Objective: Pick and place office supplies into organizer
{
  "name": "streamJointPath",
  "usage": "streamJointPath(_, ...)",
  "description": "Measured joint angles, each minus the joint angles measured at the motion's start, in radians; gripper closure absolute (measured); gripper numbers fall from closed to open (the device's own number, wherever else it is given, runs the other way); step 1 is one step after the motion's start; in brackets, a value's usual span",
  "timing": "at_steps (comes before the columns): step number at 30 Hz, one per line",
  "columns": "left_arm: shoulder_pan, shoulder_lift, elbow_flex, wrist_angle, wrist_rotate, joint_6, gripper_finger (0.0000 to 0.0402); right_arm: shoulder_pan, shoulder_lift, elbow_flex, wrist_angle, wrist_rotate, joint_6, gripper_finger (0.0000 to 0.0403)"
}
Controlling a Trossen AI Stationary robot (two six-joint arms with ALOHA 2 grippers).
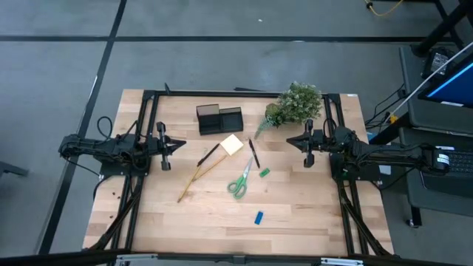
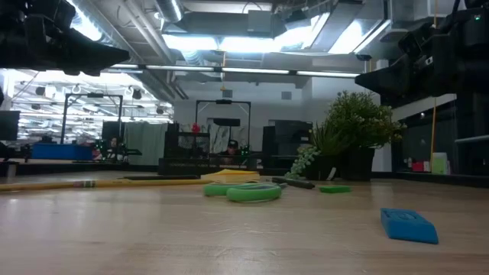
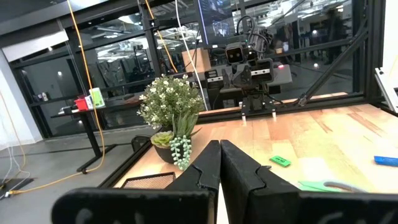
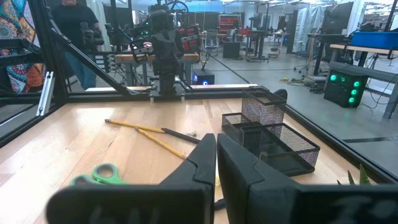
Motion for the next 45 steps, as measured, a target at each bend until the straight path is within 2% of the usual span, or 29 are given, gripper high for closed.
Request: streamJointPath(45,0.000,0.000,0.000,0.000,-0.001,0.029,0.0398,0.000,0.000,0.000,0.001,0.000,0.007,0.0384)
